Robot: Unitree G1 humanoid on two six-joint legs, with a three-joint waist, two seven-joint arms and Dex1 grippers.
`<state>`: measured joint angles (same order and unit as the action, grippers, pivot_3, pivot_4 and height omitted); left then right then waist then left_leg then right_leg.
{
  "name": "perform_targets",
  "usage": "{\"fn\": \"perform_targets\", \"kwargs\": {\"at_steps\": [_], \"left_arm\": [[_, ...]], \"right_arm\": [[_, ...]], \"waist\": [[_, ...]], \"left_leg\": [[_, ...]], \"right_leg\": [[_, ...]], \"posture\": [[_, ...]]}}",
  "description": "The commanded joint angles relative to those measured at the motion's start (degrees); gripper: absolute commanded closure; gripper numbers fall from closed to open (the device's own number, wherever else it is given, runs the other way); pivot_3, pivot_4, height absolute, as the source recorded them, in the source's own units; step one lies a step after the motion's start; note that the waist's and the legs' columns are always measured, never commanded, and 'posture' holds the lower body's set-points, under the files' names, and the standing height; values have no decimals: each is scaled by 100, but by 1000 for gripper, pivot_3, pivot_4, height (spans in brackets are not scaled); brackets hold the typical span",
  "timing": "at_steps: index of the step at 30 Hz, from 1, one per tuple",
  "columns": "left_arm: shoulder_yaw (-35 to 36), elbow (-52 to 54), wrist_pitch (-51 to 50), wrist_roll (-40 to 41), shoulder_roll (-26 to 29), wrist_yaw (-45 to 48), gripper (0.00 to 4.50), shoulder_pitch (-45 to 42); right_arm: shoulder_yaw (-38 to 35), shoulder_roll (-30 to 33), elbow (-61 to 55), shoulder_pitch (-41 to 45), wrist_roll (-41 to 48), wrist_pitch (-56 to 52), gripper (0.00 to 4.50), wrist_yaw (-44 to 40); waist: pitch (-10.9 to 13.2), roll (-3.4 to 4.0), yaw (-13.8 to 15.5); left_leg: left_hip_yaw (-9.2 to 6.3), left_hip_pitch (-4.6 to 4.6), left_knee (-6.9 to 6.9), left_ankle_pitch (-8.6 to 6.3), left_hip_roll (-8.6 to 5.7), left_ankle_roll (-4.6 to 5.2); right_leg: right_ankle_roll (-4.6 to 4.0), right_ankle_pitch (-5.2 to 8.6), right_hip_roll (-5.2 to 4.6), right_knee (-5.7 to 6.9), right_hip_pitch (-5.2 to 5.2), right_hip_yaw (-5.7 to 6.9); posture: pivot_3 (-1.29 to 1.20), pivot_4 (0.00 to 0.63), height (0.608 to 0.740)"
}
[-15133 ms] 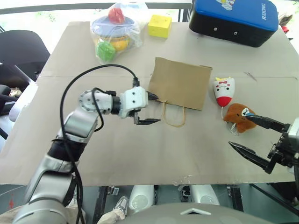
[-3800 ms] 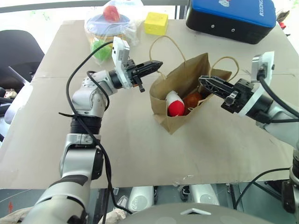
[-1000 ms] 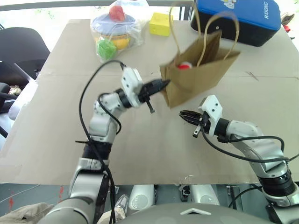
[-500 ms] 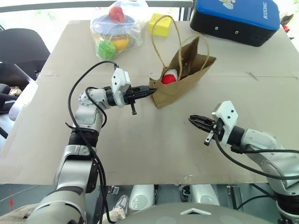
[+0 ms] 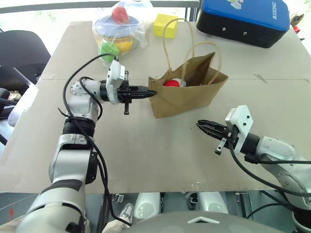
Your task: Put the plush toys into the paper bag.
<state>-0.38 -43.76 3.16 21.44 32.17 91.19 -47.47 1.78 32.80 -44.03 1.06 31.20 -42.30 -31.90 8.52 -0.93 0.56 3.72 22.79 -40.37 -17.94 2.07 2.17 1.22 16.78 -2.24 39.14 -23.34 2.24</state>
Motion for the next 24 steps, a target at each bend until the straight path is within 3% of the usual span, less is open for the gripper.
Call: {"fn": "perform_targets", "kwargs": {"at_steps": [1, 2, 5, 11, 12, 15, 19, 24], "left_arm": [[108, -15, -101, 110, 140, 120, 4455, -85], [162, 68, -240, 179, 177, 130, 4156, -57], [387, 488, -744, 415, 294, 80, 3080, 121], [830, 2171, -2169, 872, 799, -548, 351, 1303], [904, 2457, -2403, 934, 865, -728, 97, 1511], [1231, 3553, -3003, 1219, 1044, -1242, 97, 2355], [2060, 5434, -3751, 1537, 1142, -2311, 97, 4174], [2747, 6421, -3763, 1420, 1165, -2885, 97, 5619]], "right_arm": [[-304, -32, -222, 31, 198, -5, 4248, 132], [-374, -3, -220, 35, 211, 18, 4097, 129], [-579, 127, -277, -44, 316, 76, 2888, 34], [-1132, 477, -440, -397, 398, 321, 64, -202], [-1237, 529, -451, -461, 431, 357, 6, -251], [-1684, 727, -494, -745, 490, 506, 6, -458], [-3237, 1187, -473, -1759, 657, 660, 6, -1230], [-4373, 1211, -105, -2710, 460, 1211, 6, -2006]], "waist": [[0, -1, 6], [0, -1, 8], [0, -1, -1], [0, 0, -53], [1, 0, -57], [0, 0, -70], [-1, 0, -62], [-1, 0, 1]], "left_leg": [[0, 0, 0, 0, 0, 0], [-1, 1, 0, 0, 0, 0], [-1, 2, -1, 0, 1, 0], [-4, 1, 1, 0, 7, 0], [-5, 1, 1, 0, 7, 0], [-7, 1, 1, 0, 5, 0], [-11, -1, 11, -1, 4, 0], [-19, -39, 18, -4, 5, 3]], "right_leg": [[0, 0, 0, 0, 0, 0], [0, 0, 0, 0, 0, 0], [0, 0, -2, 0, 0, -1], [0, 0, -28, 1, -1, -1], [0, 0, -31, 3, -1, 0], [0, 0, -40, 4, 0, 0], [1, 0, -50, -8, 6, 4], [0, 0, -54, -9, 43, 15]], "posture": [[0, 150, 733], [0, 150, 733], [0, 150, 733], [0, 150, 733], [0, 150, 733], [0, 150, 733], [0, 150, 733], [0, 150, 733]]}}
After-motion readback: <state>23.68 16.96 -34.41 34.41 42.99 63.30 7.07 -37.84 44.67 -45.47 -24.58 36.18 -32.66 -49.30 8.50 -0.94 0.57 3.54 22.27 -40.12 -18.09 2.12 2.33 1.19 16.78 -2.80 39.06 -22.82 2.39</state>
